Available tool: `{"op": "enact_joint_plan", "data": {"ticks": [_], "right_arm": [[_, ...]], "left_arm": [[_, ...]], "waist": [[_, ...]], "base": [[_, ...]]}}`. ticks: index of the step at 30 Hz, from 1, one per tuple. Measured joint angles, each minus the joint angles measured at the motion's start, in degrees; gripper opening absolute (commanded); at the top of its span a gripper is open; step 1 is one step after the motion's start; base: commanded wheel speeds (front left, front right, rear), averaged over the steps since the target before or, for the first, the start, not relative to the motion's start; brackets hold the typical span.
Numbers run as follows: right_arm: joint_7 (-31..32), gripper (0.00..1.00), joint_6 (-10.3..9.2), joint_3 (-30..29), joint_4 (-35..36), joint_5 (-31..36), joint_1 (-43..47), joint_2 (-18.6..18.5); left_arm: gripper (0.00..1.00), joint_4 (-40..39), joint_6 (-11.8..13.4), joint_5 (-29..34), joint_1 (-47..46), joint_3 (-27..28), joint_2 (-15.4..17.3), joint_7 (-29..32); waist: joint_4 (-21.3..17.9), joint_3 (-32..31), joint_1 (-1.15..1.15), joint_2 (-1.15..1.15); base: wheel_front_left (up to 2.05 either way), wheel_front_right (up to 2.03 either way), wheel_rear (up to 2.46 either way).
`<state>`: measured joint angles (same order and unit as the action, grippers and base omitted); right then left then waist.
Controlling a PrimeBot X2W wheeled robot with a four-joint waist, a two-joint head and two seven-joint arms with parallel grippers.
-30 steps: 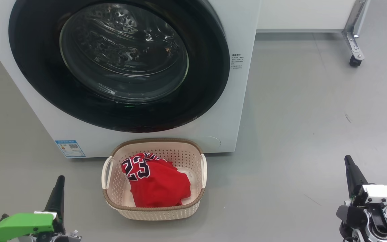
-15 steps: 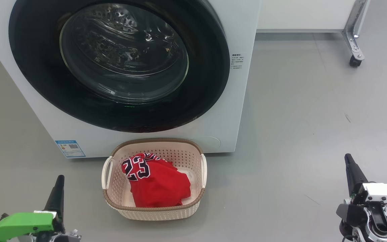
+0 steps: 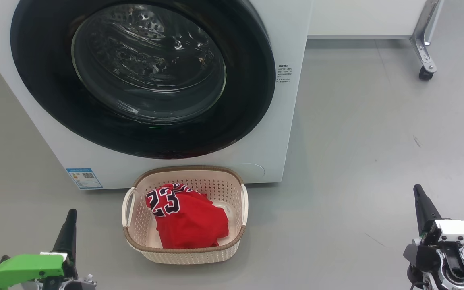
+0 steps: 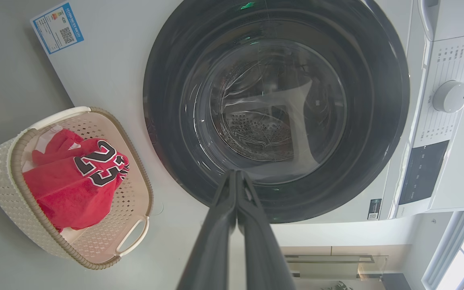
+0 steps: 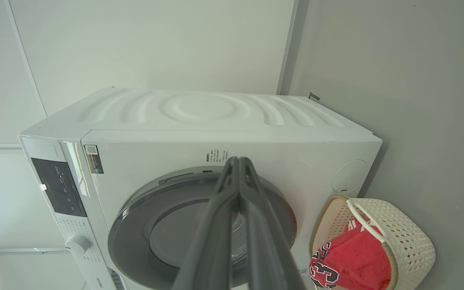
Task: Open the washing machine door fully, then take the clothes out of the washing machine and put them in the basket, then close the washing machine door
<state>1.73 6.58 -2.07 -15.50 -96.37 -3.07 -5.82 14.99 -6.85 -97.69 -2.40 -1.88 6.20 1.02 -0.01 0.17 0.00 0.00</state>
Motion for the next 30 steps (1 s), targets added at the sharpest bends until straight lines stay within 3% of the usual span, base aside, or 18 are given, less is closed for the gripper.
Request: {"op": "enact_joint_plan", "data": {"ticks": [30], "right_arm": [[0.07, 0.00, 0.15, -0.23, -0.30, 0.00, -0.03, 0.05]], "left_arm": [[0.00, 0.53, -0.02, 0.01, -0.15, 0.20, -0.04, 0.44]], "waist": [[0.00, -0.02, 0.00, 0.00]], "base": [[0.00, 0.00, 0.00]]}}
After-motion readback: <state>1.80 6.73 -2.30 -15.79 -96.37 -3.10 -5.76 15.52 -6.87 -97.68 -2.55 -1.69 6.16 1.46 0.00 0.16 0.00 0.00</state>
